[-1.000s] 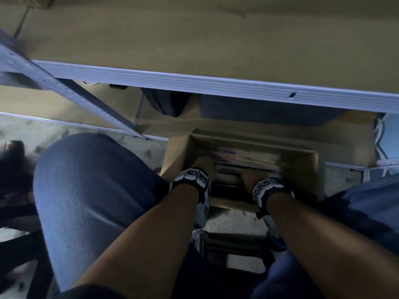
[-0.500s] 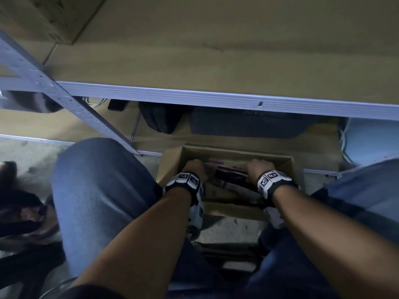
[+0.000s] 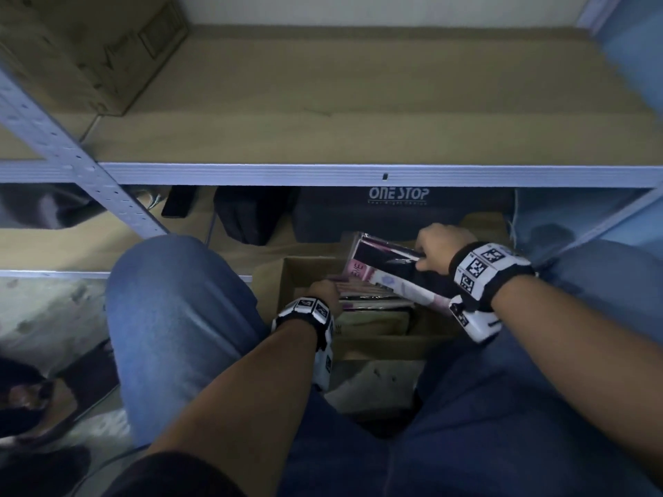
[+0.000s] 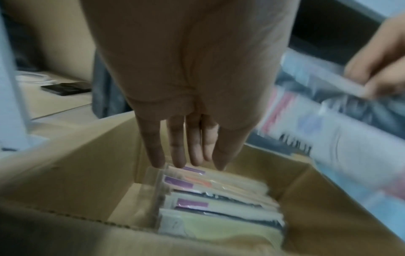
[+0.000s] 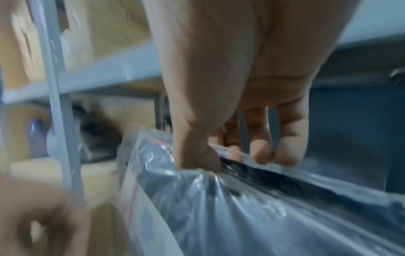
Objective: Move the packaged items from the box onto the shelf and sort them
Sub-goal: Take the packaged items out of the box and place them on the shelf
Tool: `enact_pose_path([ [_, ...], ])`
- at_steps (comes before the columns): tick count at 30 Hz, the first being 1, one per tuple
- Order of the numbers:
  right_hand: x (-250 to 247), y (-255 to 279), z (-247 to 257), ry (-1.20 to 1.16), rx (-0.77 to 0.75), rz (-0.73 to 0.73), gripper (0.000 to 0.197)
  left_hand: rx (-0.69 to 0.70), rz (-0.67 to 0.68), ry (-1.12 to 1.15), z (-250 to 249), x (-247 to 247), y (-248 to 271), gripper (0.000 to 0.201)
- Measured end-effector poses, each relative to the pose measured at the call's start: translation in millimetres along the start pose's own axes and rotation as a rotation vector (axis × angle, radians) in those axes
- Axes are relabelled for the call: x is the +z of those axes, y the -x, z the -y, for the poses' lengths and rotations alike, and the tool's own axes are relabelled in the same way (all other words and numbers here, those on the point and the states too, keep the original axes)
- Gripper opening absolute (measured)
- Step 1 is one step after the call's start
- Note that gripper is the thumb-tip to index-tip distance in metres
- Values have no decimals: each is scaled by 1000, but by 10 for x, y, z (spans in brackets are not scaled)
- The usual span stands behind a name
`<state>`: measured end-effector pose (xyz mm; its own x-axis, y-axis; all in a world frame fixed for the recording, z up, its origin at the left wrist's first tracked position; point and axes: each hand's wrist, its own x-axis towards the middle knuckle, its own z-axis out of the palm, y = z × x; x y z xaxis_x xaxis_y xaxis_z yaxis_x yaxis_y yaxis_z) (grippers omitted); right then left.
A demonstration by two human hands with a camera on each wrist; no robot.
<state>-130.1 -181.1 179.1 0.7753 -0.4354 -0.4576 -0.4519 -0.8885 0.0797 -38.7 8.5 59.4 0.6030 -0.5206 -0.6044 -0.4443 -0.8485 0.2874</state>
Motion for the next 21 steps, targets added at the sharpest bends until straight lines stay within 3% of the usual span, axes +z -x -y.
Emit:
enact_pose_path([
  [9,-169,304,-406,-75,41,-67,13,68,89,-92,-289,126,-62,29],
  [14,-102,297,-597,-138,59,-44,14,82,187,-185,-424,161,-341,29],
  [17,-45,247,-668,-189,76,-25,15,83,170,-268,-487,175,-514,28],
  [19,-13,207,-695,-217,87,-11,22,68,222,-337,-434,317,-806,29],
  [21,8,162,-709,-232,93,0,30,53,300,-345,-180,767,-1508,43],
])
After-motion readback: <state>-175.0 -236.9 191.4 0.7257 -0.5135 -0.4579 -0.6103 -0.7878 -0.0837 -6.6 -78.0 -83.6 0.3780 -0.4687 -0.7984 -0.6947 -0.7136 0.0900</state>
